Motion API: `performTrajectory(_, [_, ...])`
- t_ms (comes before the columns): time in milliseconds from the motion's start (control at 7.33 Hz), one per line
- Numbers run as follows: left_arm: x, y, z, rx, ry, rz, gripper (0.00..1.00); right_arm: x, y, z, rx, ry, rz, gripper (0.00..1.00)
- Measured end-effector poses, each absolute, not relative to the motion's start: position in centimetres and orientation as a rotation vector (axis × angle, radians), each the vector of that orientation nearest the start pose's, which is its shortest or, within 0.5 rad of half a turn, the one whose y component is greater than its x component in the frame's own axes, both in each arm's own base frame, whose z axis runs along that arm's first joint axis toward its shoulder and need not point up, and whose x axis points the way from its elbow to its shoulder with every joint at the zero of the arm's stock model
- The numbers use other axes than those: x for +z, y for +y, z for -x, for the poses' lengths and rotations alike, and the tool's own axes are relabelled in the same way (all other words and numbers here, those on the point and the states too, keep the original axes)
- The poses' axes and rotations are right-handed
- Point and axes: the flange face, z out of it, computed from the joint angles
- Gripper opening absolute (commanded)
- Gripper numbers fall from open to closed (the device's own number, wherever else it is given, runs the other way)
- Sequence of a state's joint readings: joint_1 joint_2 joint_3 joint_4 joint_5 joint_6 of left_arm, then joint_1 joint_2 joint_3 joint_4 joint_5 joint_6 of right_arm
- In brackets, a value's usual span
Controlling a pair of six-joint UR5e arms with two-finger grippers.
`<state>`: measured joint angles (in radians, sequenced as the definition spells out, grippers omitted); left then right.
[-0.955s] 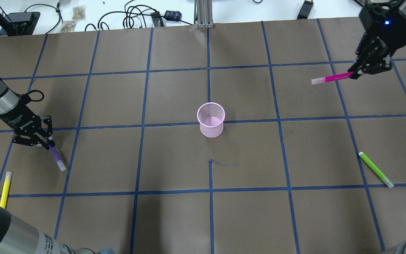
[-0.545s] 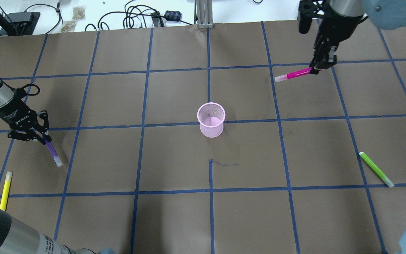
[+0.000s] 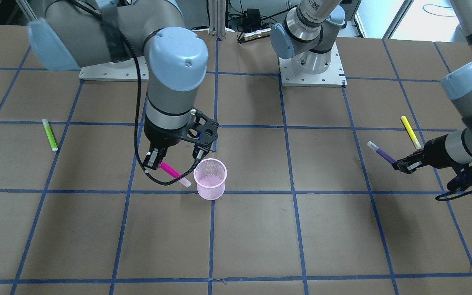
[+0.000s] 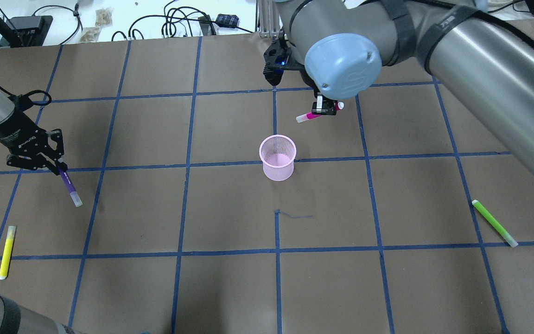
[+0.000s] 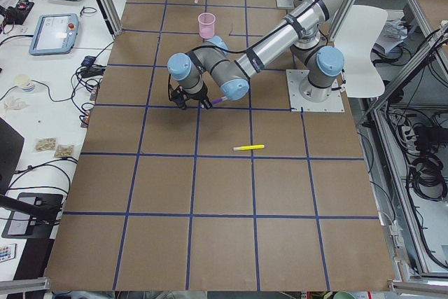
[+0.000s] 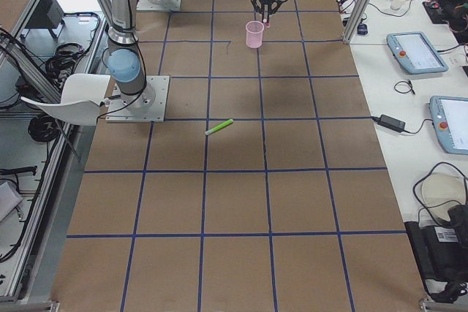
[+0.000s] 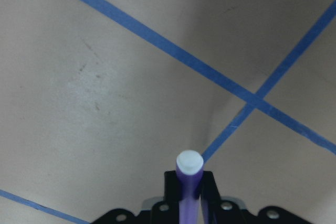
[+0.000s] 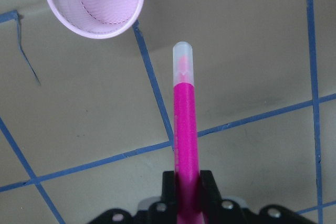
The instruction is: Insert purple and pink pens into pink cup
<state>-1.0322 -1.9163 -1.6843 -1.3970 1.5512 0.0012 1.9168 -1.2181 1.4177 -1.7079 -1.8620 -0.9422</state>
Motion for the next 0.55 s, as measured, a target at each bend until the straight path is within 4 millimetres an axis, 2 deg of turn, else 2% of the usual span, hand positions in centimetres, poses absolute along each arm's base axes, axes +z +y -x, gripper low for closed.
performTrajectory(273, [28.2,-55.5,-15.8,0.380,3.094,0.814,0.00,36.3,-54.1,-34.5,0.297,2.736,2.052,0.07])
performTrajectory(545, [28.5,-55.6,-15.4,0.366,3.092,0.811,0.00,34.1,-53.6,-36.8,0.351,2.739,2.049,0.10])
